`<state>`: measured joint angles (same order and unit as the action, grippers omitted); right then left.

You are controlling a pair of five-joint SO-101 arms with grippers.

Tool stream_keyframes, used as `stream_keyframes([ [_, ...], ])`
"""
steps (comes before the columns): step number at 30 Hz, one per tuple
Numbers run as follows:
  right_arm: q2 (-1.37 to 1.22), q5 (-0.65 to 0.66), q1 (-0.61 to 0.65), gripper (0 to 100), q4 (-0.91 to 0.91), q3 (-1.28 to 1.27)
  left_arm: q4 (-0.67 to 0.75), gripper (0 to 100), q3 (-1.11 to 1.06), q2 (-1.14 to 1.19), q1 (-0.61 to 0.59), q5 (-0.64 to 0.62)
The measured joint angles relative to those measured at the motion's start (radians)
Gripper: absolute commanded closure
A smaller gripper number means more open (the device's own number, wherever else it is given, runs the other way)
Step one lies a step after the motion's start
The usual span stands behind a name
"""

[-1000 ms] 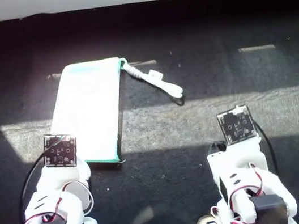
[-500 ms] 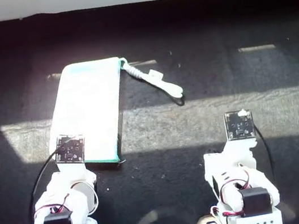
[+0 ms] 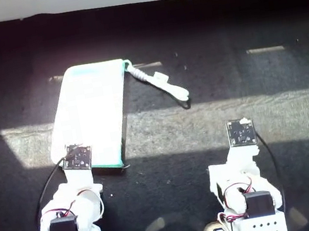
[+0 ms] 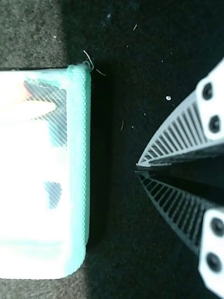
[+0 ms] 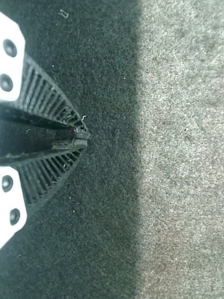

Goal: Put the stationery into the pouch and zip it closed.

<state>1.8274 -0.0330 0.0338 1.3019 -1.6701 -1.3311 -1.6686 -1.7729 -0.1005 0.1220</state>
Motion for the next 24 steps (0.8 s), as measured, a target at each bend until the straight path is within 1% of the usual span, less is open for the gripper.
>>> stream_keyframes([
  [18,0.0,0.0,0.0,99.0,-0.029,-0.003,0.0,99,-0.008,-0.002,0.0,-0.009],
  [22,0.0,0.0,0.0,99.0,-0.032,-0.003,0.002,99,-0.008,-0.002,0.0,-0.157],
  [24,0.0,0.0,0.0,99.0,-0.034,-0.003,0.002,99,-0.008,-0.002,0.0,-0.209],
])
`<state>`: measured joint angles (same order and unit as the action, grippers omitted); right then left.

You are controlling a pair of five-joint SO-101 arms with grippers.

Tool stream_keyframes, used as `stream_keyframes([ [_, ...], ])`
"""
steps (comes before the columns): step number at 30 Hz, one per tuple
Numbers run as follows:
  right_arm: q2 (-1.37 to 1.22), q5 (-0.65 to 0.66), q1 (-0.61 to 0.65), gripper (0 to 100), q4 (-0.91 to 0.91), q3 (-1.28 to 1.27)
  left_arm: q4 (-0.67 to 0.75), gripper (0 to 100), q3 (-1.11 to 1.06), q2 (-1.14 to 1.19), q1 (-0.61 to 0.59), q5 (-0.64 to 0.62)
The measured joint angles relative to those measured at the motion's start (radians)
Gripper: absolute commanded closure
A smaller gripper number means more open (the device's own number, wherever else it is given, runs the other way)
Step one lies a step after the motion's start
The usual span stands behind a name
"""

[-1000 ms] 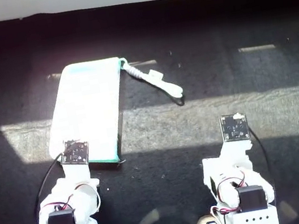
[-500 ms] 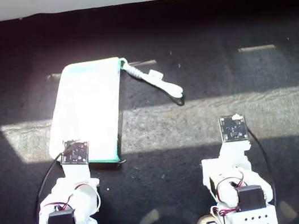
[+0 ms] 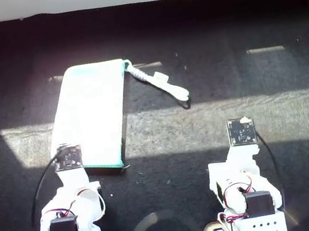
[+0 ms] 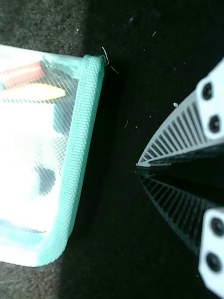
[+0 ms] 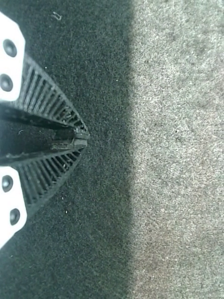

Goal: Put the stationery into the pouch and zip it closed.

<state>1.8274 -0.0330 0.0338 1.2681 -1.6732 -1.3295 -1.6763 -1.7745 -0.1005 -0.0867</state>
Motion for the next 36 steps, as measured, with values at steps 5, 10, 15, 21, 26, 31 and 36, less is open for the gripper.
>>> stream_keyframes([
  [5,0.0,0.0,0.0,99.0,-0.002,-0.002,0.0,99,0.0,0.0,0.0,-0.025],
  [10,0.0,0.0,0.0,99.0,-0.002,-0.002,0.0,99,0.0,0.0,0.0,-0.028],
  [15,0.0,0.0,0.0,99.0,-0.002,-0.002,0.0,99,0.0,0.0,0.0,-0.028],
  [21,0.0,0.0,0.0,99.0,-0.002,-0.002,0.0,99,0.0,0.0,0.0,-0.028],
  [26,0.0,0.0,0.0,99.0,-0.002,-0.002,0.0,99,0.0,0.0,0.0,-0.028],
  [31,0.0,0.0,0.0,99.0,-0.002,-0.002,0.0,99,0.0,0.0,0.0,-0.028],
  [36,0.0,0.0,0.0,99.0,-0.002,-0.002,0.0,99,0.0,0.0,0.0,-0.028],
])
